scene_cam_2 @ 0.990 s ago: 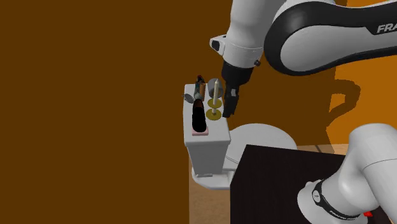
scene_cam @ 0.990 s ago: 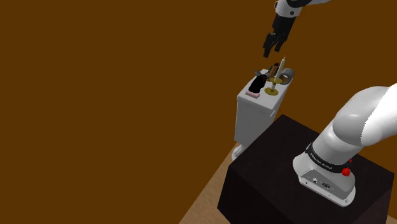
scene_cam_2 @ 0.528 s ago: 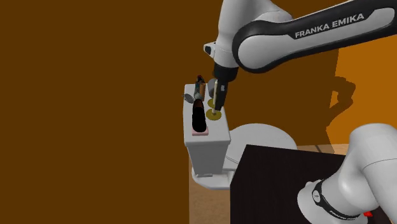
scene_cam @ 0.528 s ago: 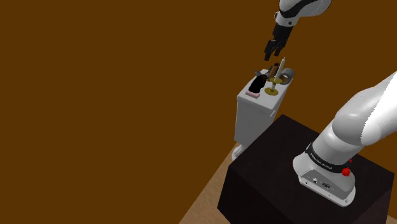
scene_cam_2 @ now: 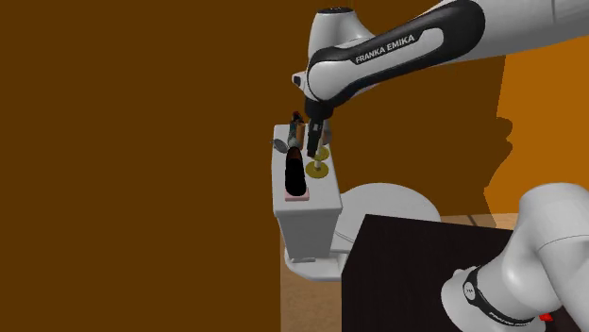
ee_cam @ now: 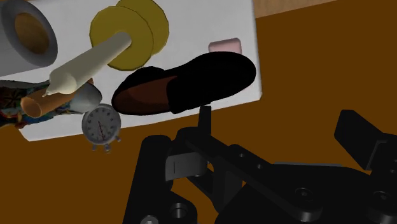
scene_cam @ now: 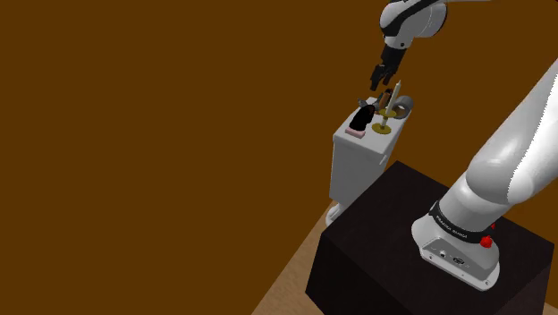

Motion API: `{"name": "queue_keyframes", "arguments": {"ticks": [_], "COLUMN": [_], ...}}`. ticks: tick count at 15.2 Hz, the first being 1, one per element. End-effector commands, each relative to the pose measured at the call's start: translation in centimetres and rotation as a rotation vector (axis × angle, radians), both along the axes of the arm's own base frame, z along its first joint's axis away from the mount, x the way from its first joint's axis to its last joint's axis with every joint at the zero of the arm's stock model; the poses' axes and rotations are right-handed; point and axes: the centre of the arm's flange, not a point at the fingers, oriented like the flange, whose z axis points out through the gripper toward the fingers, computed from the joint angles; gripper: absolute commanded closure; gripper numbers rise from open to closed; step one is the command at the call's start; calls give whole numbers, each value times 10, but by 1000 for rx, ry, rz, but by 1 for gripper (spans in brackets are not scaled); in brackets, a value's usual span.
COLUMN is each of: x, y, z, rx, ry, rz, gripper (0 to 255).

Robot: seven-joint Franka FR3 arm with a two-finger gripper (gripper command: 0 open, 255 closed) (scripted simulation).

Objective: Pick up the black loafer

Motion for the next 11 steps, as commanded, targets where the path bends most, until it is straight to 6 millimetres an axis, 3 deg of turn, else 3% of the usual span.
{"name": "queue_keyframes", "arguments": {"ticks": [1, 11], "x": [10, 51], "y": [-24, -128], "z": [-19, -99], "rx": [7, 50], "ry": [-1, -2], "rz": [3, 6], "gripper": [0, 0]}}
